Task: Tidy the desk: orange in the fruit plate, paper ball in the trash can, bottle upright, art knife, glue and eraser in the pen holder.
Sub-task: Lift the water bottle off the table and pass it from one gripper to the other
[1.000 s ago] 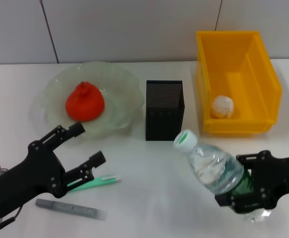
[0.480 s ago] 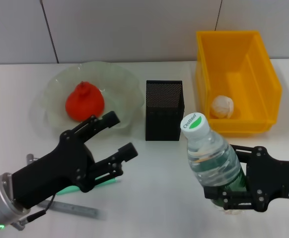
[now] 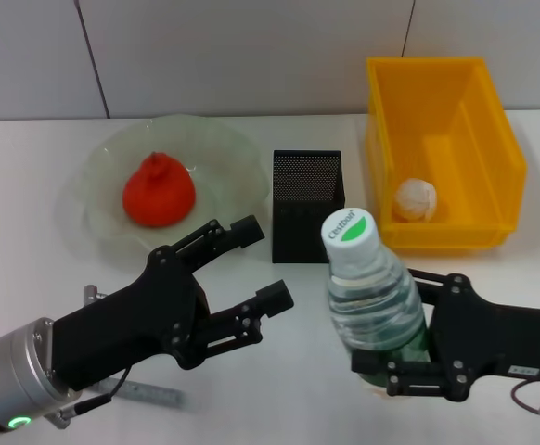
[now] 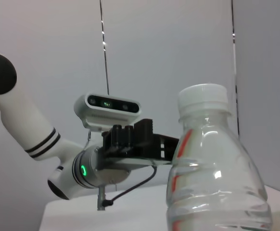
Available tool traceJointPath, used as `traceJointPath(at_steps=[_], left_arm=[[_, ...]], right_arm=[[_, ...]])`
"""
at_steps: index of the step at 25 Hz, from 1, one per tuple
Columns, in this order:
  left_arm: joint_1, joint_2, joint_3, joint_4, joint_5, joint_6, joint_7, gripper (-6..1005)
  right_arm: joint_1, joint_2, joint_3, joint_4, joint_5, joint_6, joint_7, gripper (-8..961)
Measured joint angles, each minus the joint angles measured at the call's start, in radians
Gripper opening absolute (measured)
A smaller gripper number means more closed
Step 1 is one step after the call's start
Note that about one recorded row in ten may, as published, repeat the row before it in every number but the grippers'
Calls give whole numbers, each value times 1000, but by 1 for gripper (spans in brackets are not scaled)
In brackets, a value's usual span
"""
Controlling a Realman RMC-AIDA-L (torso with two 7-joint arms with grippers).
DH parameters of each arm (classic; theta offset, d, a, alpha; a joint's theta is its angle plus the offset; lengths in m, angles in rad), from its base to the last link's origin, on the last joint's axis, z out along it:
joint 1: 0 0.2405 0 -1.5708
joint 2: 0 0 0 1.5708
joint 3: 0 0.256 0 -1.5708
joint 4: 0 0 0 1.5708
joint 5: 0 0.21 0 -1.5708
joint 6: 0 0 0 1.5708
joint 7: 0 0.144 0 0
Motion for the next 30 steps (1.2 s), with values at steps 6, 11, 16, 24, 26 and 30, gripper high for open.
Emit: traceJointPath(at_steps=[6,11,16,24,26,30], left_arm=[[-6,0,4,-8,-1,5,-1,785],[-16,-2,5,-14,-3,24,-1,784],[-31,-3,7,-15,-1,26,-1,784],[-44,-3,7,-23,0,26,-1,783],[-44,-3,7,-24,0,26,0,782],[-45,-3,7,-26,0,24,0,782]], right_arm=[[44,1,-1,-71,15,-7,-36,752],[74,1,-1,-115,16,-5,-50,752],[108,1,-1,-177,17,5,-76,752],[153,2,-1,-236,10,40,-98,752],[158,3,-6,-242,10,40,-99,752],[170,3,-22,-262,12,46,-101,753]])
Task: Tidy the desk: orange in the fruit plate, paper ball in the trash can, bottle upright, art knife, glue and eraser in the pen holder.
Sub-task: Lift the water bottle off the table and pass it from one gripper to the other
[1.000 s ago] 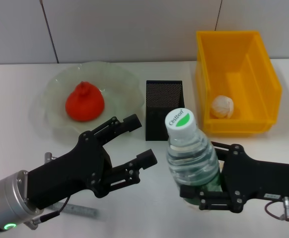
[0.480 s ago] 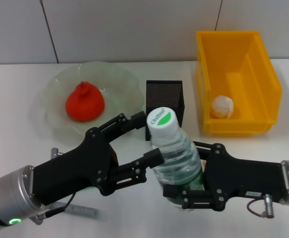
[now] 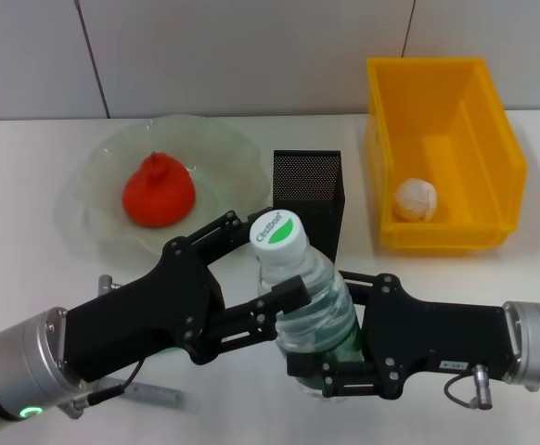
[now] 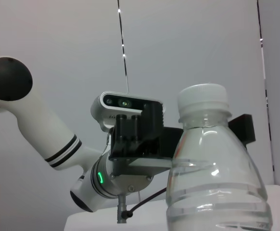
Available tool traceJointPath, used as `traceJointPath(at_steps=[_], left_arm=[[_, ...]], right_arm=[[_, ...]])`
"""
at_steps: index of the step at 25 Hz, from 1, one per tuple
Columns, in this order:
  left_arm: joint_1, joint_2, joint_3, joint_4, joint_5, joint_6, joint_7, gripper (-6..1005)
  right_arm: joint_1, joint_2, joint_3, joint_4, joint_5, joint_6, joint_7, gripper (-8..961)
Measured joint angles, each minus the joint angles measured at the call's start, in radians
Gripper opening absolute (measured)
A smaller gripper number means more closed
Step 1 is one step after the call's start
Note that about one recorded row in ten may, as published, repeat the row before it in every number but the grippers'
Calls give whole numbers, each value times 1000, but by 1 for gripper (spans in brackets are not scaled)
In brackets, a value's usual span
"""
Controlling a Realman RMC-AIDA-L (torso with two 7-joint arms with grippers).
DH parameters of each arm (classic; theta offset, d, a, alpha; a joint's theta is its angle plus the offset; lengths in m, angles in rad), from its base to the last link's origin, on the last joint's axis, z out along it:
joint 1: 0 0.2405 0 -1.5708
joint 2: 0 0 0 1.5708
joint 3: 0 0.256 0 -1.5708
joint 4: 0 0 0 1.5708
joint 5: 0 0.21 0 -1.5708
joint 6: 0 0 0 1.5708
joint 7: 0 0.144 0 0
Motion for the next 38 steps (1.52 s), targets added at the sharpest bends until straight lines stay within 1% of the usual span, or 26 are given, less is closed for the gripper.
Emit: traceJointPath(at_steps=[17,26,31,37,38], left_arm=[[-12,0,12,-16,1,-14,-13,779],[-19,-2,10,-8,-2,-33,-72,778],[-27,2,21,8,0,-27,-87,580],[-27,0,27,12,-1,-23,-64,457],[-26,0,33,12,-1,-17,-47,457]], right_arm=[[24,3,-18,-35,5,-1,-12,753],[35,3,-28,-46,5,4,-11,753],[39,3,-30,-48,5,5,-11,753],[40,3,-31,-49,3,5,-11,753],[39,3,-31,-49,3,4,-11,753]])
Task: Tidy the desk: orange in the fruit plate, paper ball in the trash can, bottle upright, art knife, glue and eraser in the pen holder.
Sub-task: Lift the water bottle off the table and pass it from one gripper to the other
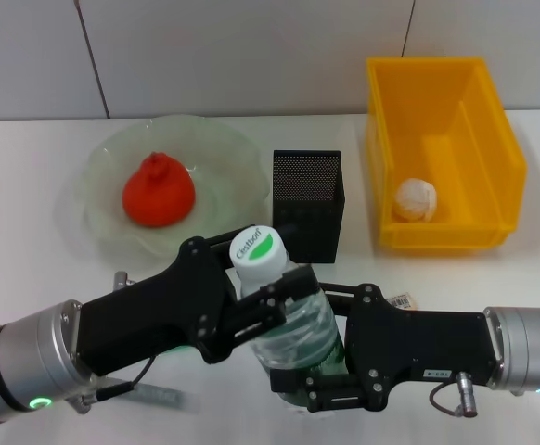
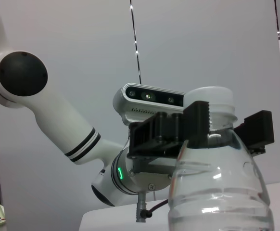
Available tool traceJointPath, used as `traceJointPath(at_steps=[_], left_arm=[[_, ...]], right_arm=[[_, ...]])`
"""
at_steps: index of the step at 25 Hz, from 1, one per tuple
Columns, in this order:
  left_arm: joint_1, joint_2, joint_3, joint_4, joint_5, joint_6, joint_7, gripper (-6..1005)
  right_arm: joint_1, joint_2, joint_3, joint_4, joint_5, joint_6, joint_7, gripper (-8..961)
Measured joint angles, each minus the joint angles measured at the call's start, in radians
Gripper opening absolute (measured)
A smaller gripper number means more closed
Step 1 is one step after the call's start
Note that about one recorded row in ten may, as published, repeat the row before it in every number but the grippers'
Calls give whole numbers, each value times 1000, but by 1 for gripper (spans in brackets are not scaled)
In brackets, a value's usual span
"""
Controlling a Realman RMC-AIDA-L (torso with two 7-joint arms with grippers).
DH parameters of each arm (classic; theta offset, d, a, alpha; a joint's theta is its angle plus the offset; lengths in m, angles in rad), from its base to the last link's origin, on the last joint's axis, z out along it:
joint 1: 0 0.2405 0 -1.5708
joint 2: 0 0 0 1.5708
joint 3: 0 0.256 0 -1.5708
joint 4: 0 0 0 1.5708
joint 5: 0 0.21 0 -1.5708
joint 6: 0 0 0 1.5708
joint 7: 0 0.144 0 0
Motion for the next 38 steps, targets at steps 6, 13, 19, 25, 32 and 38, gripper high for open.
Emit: traceJointPath(at_steps=[6,13,19,25,32,38], left_arm=[[0,0,7,0,3,18,19,458],[0,1,10,0,3,22,14,459],[0,3,17,2,3,19,12,443],[1,4,18,9,3,20,11,435],[4,8,29,21,3,20,5,436],[19,9,30,58,2,19,-6,436]], right_arm=[[-9,0,0,-1,1,-5,-9,753],[-16,0,0,1,2,-33,-14,753],[-10,-4,-33,49,-6,-32,72,791],[-25,-8,-65,119,-8,-26,144,845],[-54,-11,-77,174,-18,-25,179,841],[-108,-11,-72,231,-25,-26,185,839]])
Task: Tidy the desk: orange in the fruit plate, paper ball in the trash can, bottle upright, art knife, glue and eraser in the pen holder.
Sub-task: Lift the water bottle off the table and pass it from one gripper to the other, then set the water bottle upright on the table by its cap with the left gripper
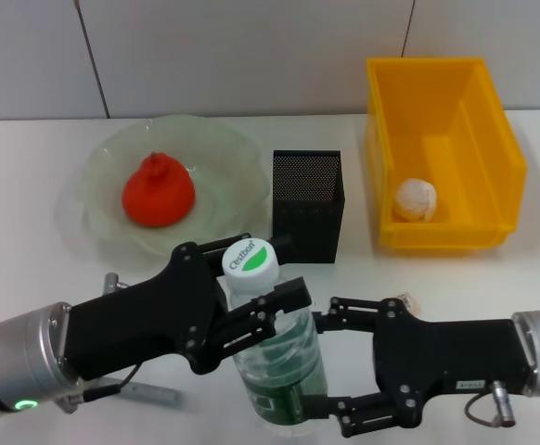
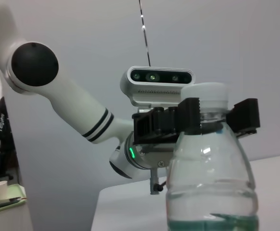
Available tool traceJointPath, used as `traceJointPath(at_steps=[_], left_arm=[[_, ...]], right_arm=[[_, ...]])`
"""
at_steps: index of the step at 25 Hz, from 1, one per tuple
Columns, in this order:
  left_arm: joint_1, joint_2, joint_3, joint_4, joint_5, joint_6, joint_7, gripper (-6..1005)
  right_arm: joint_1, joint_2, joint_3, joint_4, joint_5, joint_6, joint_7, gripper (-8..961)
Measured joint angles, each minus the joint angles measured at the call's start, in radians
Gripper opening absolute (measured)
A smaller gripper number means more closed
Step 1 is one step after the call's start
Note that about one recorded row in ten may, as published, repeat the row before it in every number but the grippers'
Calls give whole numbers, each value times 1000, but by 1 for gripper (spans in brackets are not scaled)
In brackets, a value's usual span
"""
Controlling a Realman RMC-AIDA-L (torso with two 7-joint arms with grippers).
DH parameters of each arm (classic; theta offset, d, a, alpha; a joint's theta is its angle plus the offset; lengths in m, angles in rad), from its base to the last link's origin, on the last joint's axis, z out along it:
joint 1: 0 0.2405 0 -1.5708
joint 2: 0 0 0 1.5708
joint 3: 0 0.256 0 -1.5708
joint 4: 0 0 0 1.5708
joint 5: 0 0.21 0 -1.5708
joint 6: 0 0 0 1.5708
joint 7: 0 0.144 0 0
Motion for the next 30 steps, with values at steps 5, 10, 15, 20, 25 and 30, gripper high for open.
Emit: traceJointPath(at_steps=[5,10,15,20,25,30], left_arm=[[26,3,-6,57,-6,-3,0,436],[63,4,-29,138,-12,-6,0,436],[103,8,-109,191,-13,-39,2,436],[132,8,-155,227,-13,-94,11,436],[153,5,-226,231,-13,-172,35,435],[161,2,-252,222,-13,-215,75,435]], right_arm=[[-42,0,6,24,1,7,1,837],[-75,0,6,30,0,64,-4,835],[-94,0,6,27,2,81,-19,833],[-98,2,14,7,7,82,-48,830],[-98,2,16,0,8,82,-49,828],[-98,2,17,-1,9,82,-49,826]])
